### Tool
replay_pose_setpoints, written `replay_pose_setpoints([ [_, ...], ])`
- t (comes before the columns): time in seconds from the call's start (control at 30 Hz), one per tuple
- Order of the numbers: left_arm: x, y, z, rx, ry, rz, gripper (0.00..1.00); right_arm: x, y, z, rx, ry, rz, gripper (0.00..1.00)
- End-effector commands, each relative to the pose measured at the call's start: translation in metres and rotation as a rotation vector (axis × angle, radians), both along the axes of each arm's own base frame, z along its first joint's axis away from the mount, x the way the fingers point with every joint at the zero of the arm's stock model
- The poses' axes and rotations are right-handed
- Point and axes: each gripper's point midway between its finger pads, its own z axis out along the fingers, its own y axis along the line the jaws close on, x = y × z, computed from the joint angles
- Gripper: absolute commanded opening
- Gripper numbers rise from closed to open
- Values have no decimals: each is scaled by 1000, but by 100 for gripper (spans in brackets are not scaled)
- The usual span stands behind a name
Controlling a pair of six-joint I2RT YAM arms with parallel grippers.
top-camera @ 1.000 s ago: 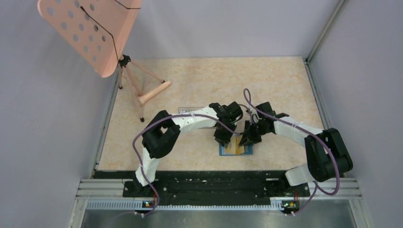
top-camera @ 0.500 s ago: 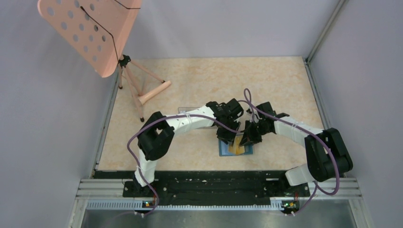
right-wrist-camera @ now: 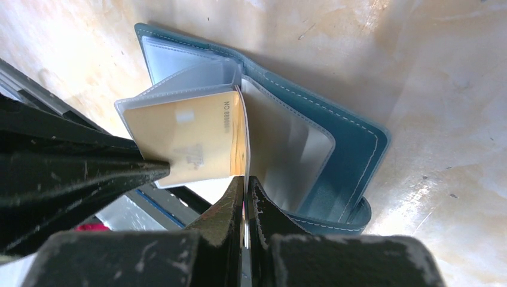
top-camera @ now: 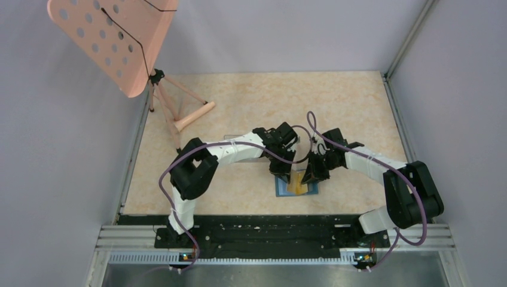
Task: Put the credit cards into the card holder
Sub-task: Turn over the card slot in the card holder.
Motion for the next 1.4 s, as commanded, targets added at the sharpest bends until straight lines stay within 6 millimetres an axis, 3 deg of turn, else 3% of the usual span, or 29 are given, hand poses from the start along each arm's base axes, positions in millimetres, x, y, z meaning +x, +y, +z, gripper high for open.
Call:
replay_pose_setpoints([
  [0.0, 10, -19, 23, -150, -29, 22, 0, 14, 5, 15, 23, -84, 22, 0],
  [0.27, 19, 17, 23, -19, -47, 85, 0, 34, 7, 50, 27, -185, 5, 0],
  [0.4, 17, 24, 25, 37, -21, 100, 0, 44, 8, 68, 35, -241, -14, 0],
  [0.57, 21, 13, 27, 19, 4, 107, 3, 52, 3, 82, 31, -287, -49, 0],
  [0.67, 21, -1, 32, -36, 30, 90, 26, 55, -5, 87, 15, -308, -74, 0],
  [0.8, 19, -16, 35, -92, 64, 66, 43, 59, -18, 94, -14, -337, -116, 0],
  [1.1, 10, -45, 25, -207, 171, 17, 47, 65, -45, 103, -57, -363, -194, 0],
  [1.23, 7, -57, 19, -252, 198, -10, 53, 64, -47, 107, -49, -370, -194, 0],
  [1.37, 10, -62, 29, -286, 165, -32, 55, 62, -43, 109, -26, -371, -178, 0],
])
